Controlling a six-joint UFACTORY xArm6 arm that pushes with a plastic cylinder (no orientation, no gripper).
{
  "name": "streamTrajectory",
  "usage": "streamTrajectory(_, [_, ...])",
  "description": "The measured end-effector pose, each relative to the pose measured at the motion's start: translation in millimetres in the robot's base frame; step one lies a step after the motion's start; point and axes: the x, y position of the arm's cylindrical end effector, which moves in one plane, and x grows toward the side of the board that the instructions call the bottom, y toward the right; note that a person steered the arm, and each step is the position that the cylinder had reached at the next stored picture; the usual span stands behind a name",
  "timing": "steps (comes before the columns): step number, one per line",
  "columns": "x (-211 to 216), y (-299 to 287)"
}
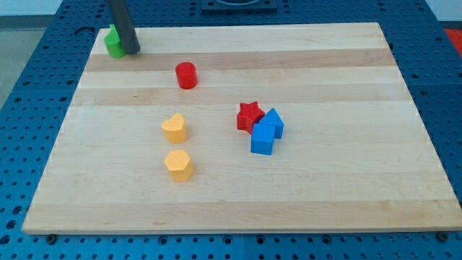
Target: Slide the blue cube below the yellow heart
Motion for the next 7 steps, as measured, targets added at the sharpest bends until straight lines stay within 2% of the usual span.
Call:
streamTrajectory(2, [10,182])
streamTrajectory(3, [48,265])
streamTrajectory(5, [200,312])
streamTrajectory(6, [232,305])
streamTrajectory(7, [233,266])
